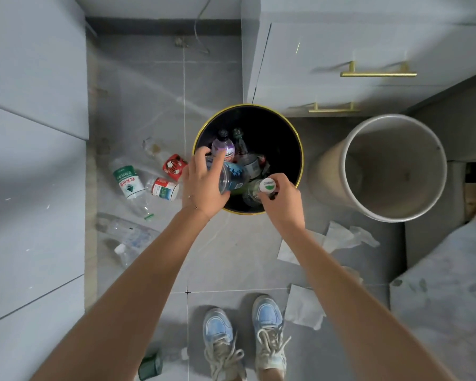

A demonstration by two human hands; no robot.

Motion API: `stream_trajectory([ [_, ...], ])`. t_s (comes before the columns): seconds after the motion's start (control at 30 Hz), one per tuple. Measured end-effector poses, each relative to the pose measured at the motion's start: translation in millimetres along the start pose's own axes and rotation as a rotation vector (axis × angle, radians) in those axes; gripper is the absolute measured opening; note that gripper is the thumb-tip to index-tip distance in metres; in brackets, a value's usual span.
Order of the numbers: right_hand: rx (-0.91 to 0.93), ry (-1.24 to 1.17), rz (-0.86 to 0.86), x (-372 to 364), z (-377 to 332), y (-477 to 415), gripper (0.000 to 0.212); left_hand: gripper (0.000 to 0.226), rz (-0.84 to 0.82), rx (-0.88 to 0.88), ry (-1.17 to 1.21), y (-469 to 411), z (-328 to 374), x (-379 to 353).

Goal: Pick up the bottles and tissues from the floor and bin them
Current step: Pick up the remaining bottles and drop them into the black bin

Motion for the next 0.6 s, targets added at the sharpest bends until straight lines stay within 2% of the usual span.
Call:
stream_trajectory([
  [0.07, 0.011, 0.000, 0.009, 0, 0, -3, 0.030, 0.095, -0.022, -0.014, -0.023, -4, 2, -6],
  [0.23, 0.020, 0.009, 0.016, -2, 3, -7, 0.032, 0.079, -0.057, -0.028, 0.010, -5, 0, -16],
  [0.4, 0.027, 0.039, -0.002, -8, 2, -4, 0.030, 0.085, -0.124, -0.050, 0.045, 0, -7, -17],
  [0.6, 0.034, 0.193, -0.089, -15, 1, 0, 0.030, 0.060, -0.140, -0.015, -0.010, 15, -24, -16],
])
Point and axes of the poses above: each hand's wrist, its own y-axis away from the middle knuckle, its own x-axis out of the back of the hand, z = x × y, the point moved 1 cm from there along -y, towards the middle knuckle, and after that the axes turned 3 degrees about x, right-handed, at the moved point
